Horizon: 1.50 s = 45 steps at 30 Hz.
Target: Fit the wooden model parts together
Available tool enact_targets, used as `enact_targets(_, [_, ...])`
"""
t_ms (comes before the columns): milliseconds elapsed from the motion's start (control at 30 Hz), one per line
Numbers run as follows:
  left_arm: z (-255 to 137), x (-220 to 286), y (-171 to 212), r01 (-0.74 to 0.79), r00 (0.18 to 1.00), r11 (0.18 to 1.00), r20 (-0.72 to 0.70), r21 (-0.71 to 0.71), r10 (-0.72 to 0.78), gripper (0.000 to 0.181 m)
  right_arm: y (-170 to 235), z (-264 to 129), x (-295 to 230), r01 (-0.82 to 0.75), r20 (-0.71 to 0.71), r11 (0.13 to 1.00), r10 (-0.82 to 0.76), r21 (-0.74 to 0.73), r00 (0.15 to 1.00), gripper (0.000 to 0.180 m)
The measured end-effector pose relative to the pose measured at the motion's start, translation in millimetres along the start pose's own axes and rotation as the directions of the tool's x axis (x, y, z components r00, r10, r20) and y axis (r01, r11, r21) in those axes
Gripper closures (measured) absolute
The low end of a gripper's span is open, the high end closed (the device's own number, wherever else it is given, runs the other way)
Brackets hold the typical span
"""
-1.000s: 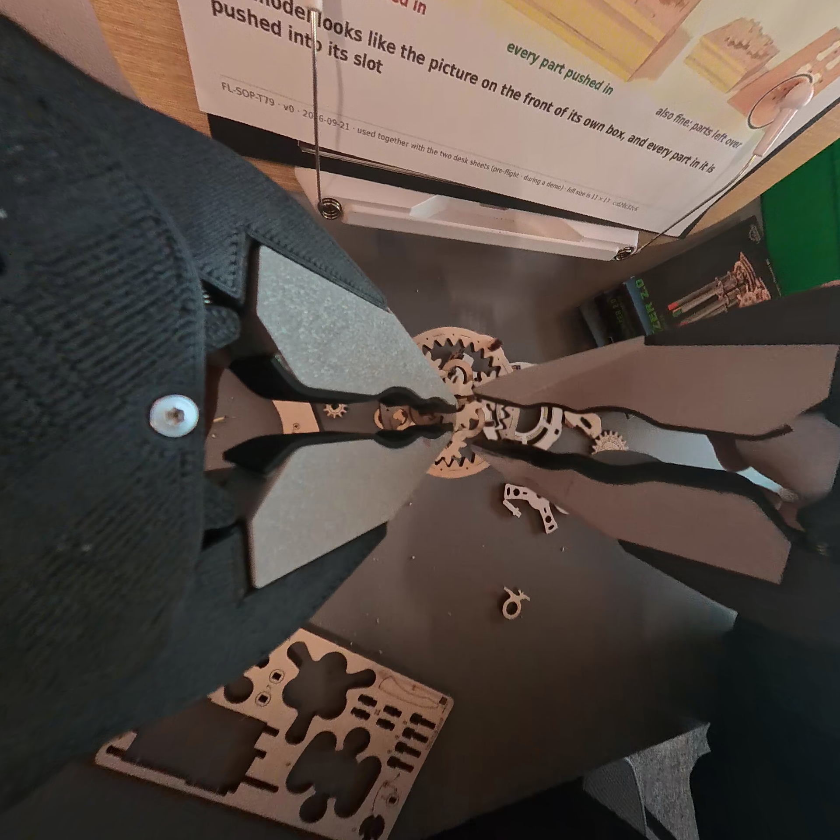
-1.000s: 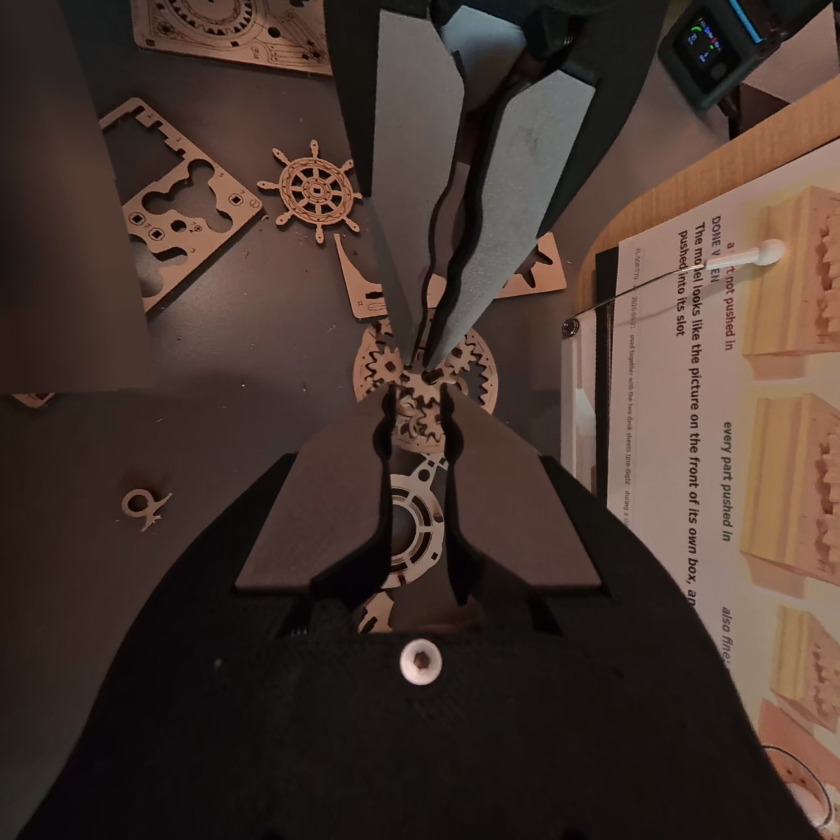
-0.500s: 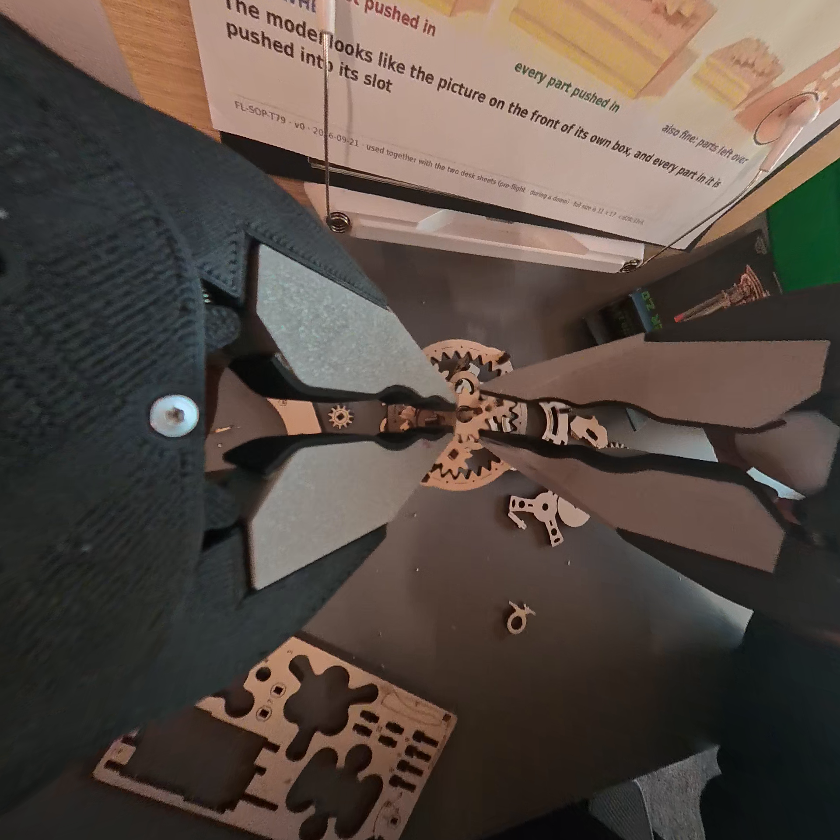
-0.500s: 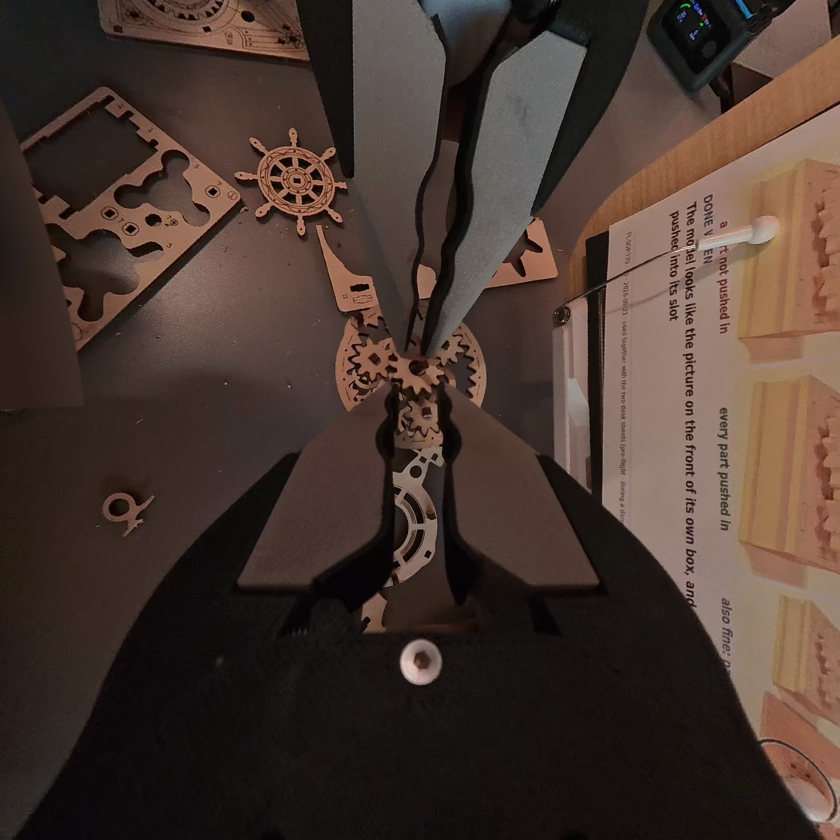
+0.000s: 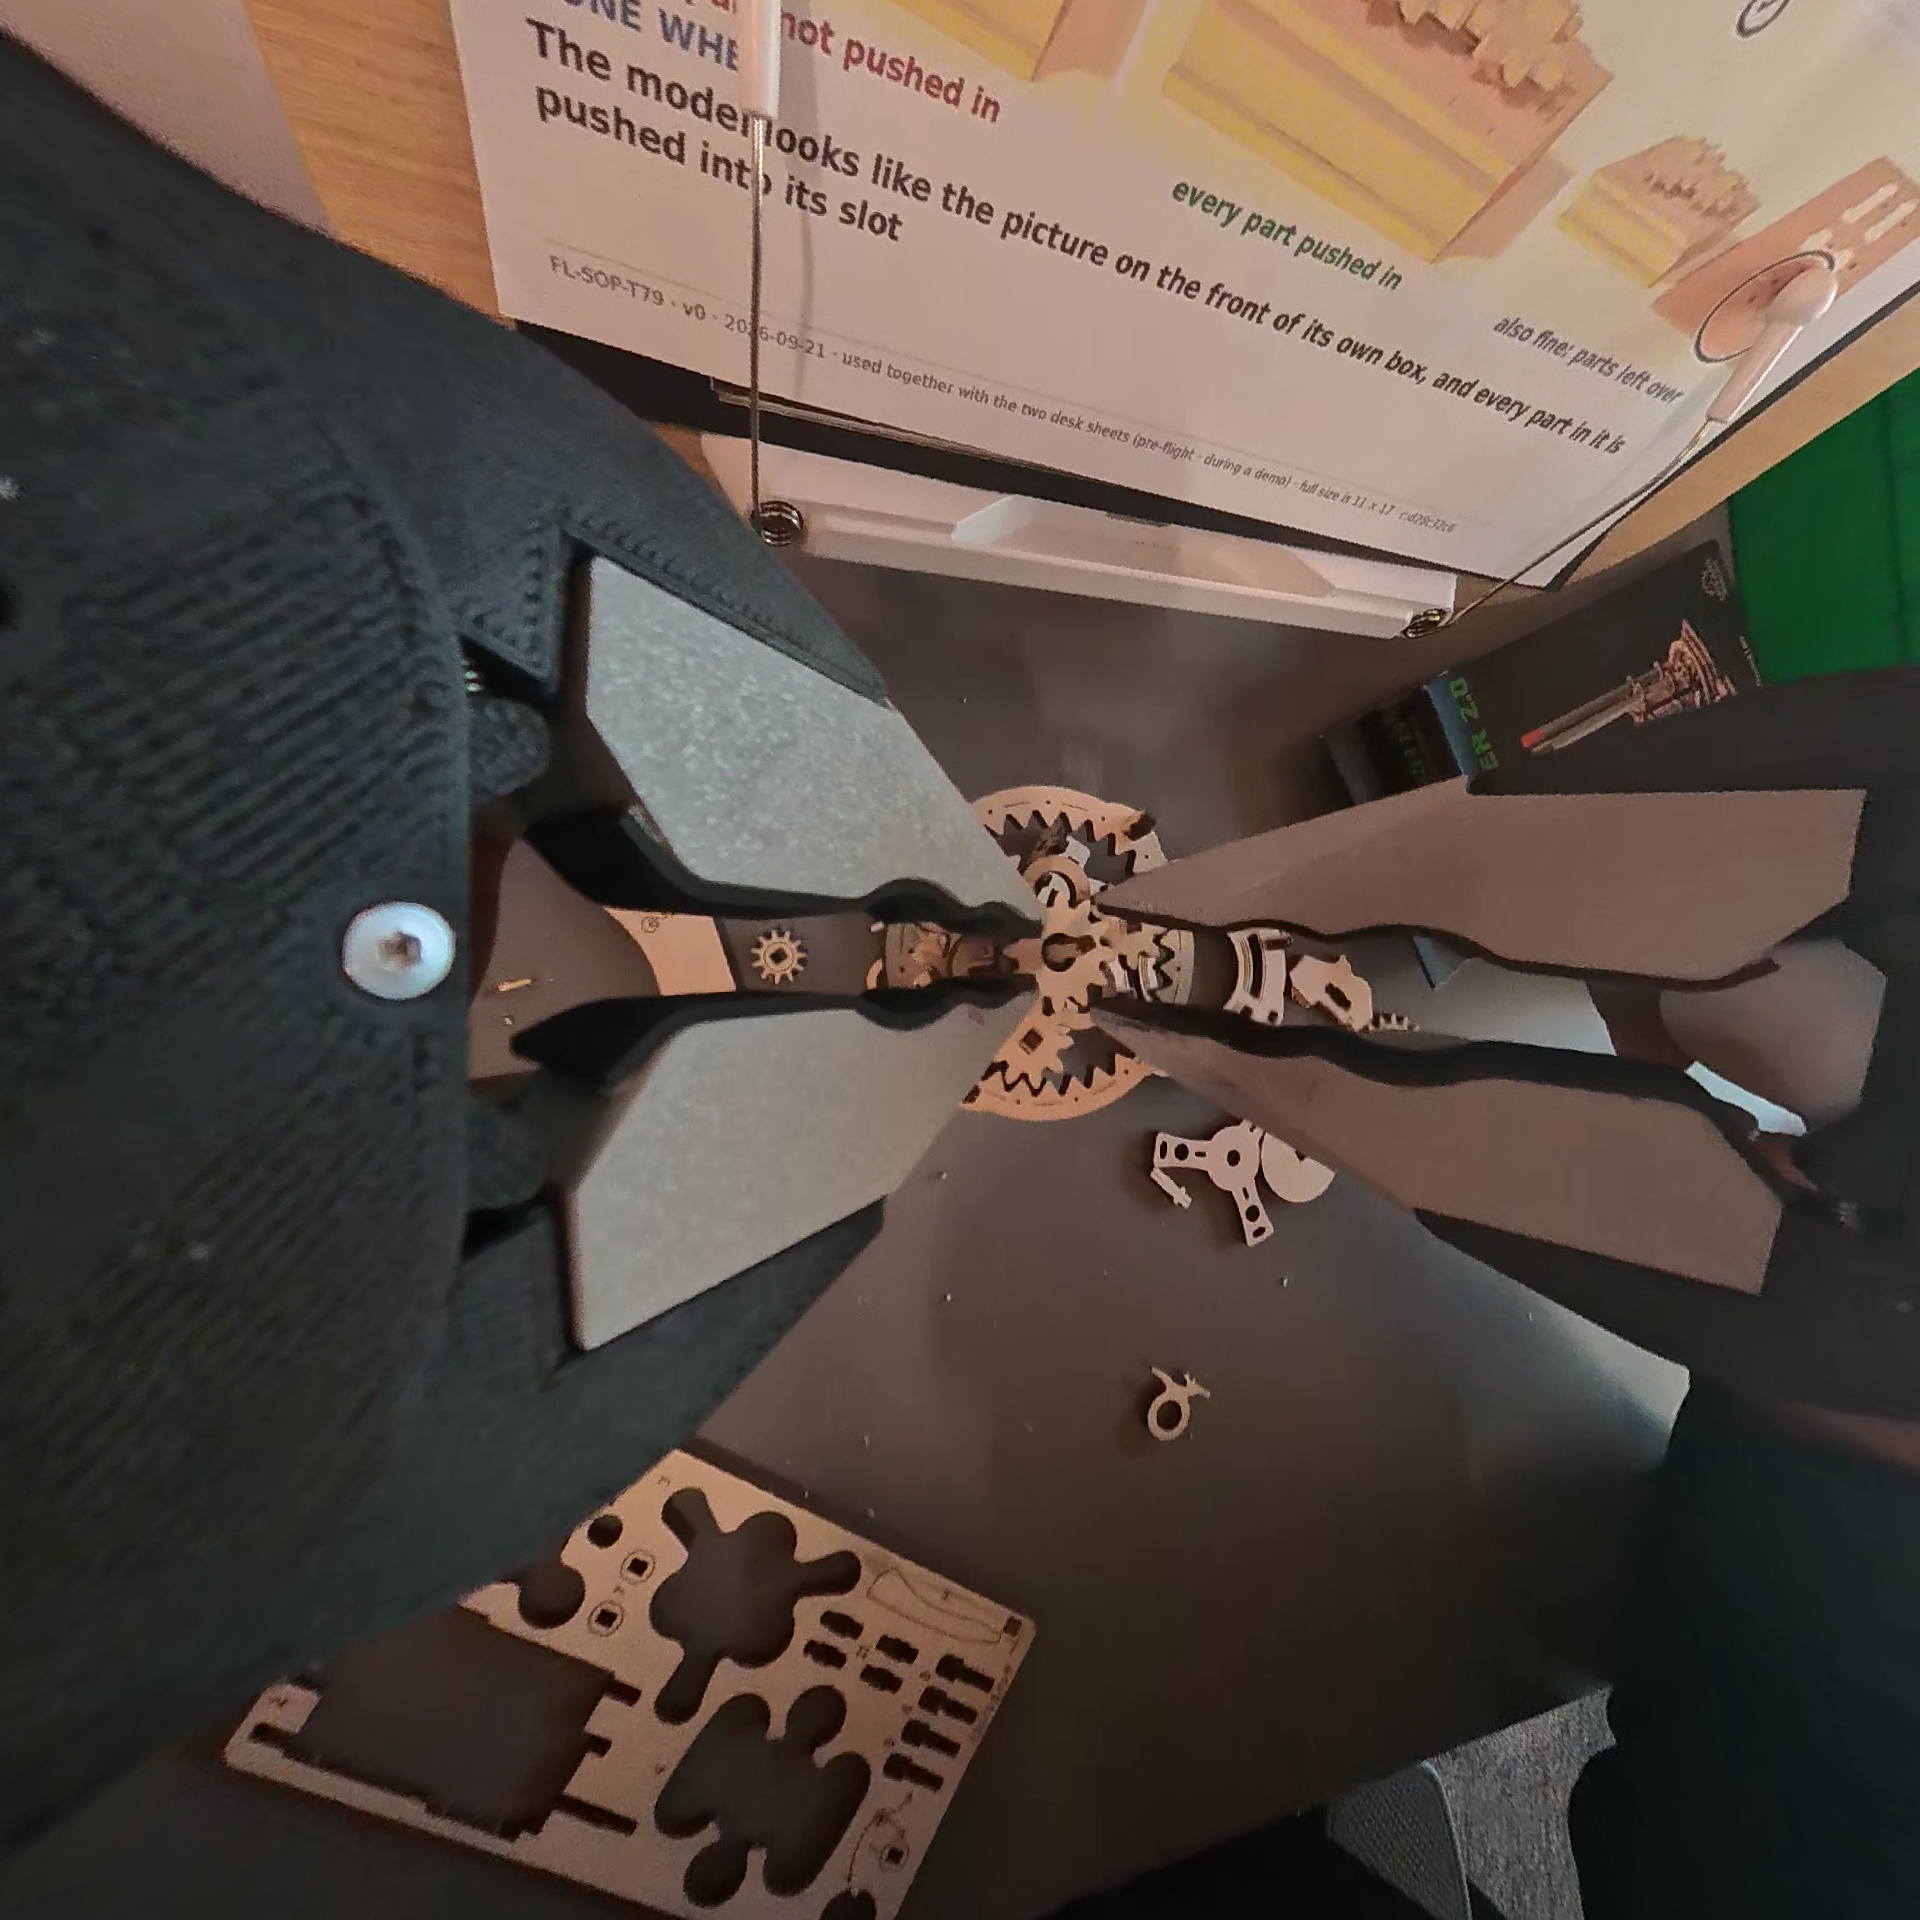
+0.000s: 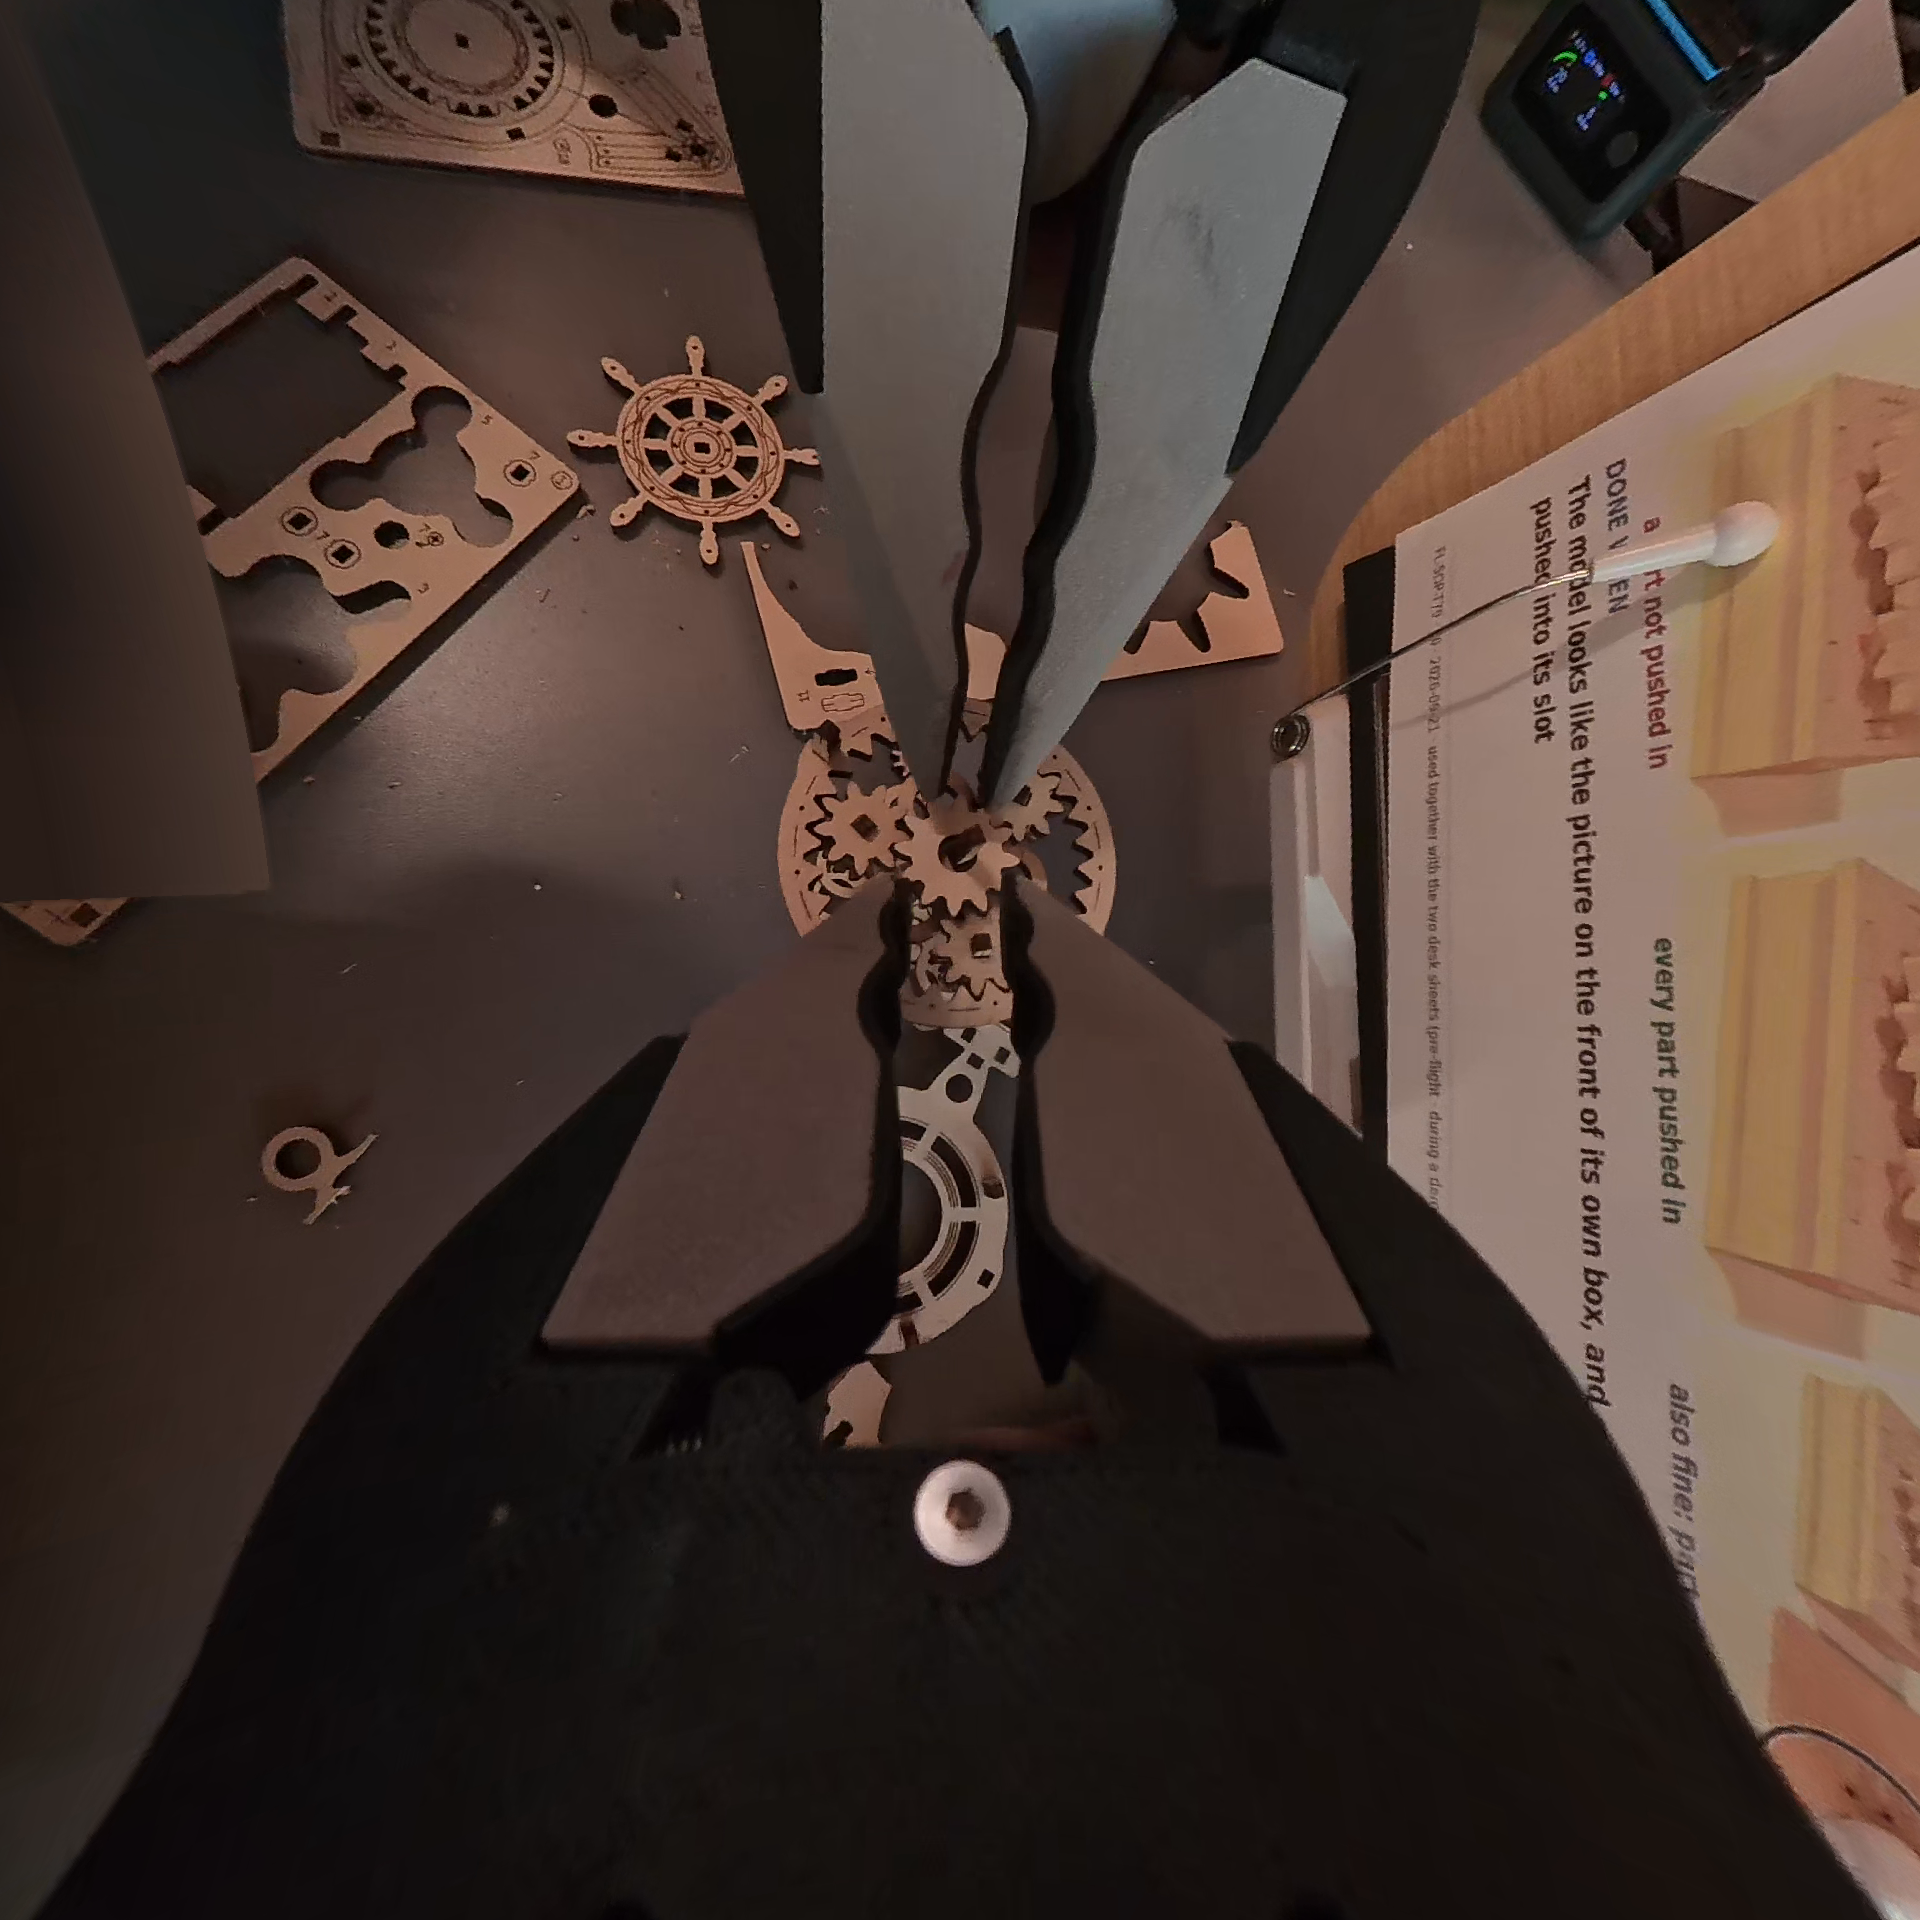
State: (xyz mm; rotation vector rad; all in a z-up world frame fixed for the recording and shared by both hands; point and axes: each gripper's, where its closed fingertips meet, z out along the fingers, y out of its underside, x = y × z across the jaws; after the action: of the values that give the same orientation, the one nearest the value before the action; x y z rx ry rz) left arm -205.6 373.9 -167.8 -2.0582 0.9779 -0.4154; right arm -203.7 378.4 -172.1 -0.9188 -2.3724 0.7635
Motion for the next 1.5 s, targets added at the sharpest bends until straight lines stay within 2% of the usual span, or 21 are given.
enact_targets(433, [-0.9, -1.4, 1.5, -0.013, 1.0, 1.0, 0.009, -0.01, 0.013, 0.175, 1.8, -2.7, 4.9, -0.002, -0.02, 1.0, 0.002, -0.004, 1.0, 0.169])
enact_targets(633, [-3.4, -7.0, 0.2, 0.01, 1.0, 1.0, 0.017, 0.005, -0.01, 0.174, -2.6, -11.2, 10.1, -0.038, -0.01, 0.998, 0.038, 0.048, 0.999, 0.169])
enact_targets(867, [3.5, -5.6, 4.2, 0.0, 1.0, 1.0, 0.018, -0.011, 0.0, 0.173, 2.4, -0.9, 9.7, -0.02, -0.012, 0.999, 0.02, 0.035, 1.0, 0.18])
enact_targets(1333, [3.4, -6.2, 3.5, -0.009, 0.999, 1.0, 0.032, -0.014, 0.009, 0.173, 2.7, -1.2, 10.7, 0.004, -0.042, 1.0, -0.004, 0.004, 0.999, 0.18])
enact_targets(1500, [-6.6, -13.6, -1.5, 0.0, 0.998, 1.0, 0.055, 0.01, -0.001, 0.173, -4.3, -5.8, 8.3, -0.013, -0.017, 0.999, 0.014, 0.05, 1.0, 0.18])
